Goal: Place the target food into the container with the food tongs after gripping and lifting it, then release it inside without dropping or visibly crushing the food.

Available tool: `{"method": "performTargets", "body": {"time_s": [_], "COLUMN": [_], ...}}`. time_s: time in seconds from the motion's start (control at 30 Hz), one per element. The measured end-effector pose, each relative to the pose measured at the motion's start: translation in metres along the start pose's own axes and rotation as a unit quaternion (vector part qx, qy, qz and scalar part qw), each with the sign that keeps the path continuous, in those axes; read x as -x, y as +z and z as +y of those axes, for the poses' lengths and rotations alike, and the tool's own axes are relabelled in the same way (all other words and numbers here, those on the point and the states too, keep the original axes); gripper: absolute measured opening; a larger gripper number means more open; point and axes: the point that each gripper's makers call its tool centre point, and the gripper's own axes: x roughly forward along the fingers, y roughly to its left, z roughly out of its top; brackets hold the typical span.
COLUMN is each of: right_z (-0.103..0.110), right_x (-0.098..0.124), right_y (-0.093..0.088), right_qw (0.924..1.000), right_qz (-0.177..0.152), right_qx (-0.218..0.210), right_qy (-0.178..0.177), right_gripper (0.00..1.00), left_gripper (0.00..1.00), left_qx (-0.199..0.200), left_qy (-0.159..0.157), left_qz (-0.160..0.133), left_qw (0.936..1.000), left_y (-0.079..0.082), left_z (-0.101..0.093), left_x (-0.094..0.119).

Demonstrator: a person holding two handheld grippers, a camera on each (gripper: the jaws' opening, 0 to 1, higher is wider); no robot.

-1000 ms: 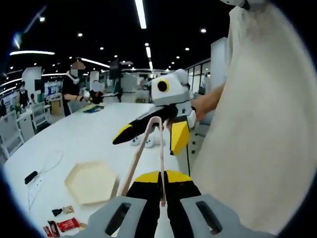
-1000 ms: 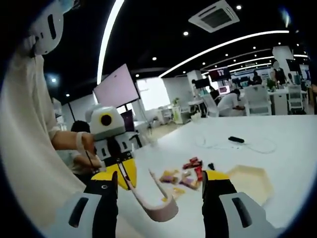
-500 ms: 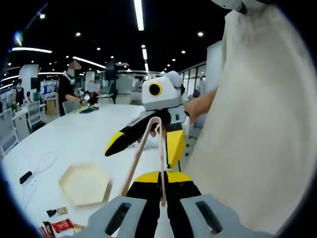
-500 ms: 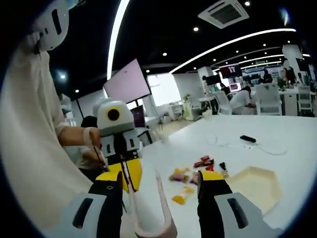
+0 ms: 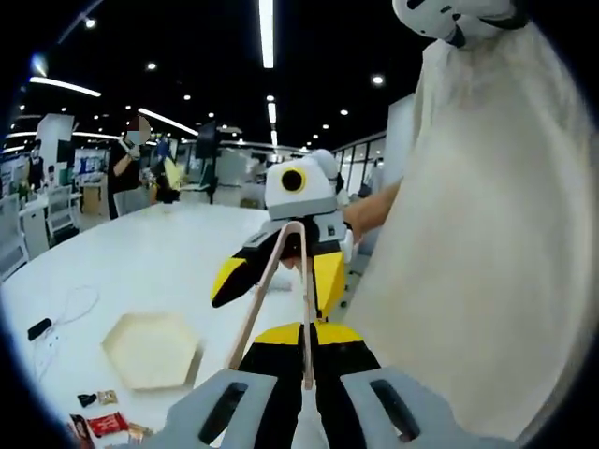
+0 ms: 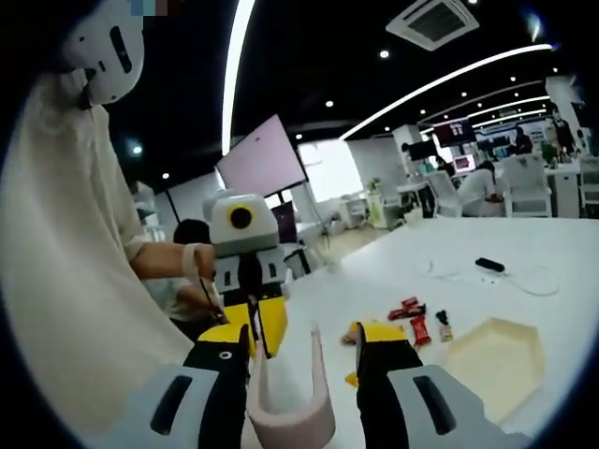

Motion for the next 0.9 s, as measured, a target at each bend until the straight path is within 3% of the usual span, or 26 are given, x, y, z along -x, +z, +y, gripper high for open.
{"method": "performTargets", "body": {"time_s": [0.6,0.9], "right_z": [0.012,0.015], "right_x": [-0.002,-0.002], "right_y": [-0.011,-0.018], "right_qw": [0.9990,0.9983], "right_qz": [0.028,0.042], "right_qx": [0.020,0.021], "right_qy": [0.030,0.034], "right_gripper": [0.27,0.25], "left_gripper": [0.00,0.00], "left_qx": [0.010,0.011], "left_qy": [0.000,-0.006], "left_qz": [0.004,0.020], "left_qw": [0.9999,0.9997], "left_y": [-0.004,-0.009], "left_z": [0.002,-0.001], "left_x": [0.008,0.008]}}
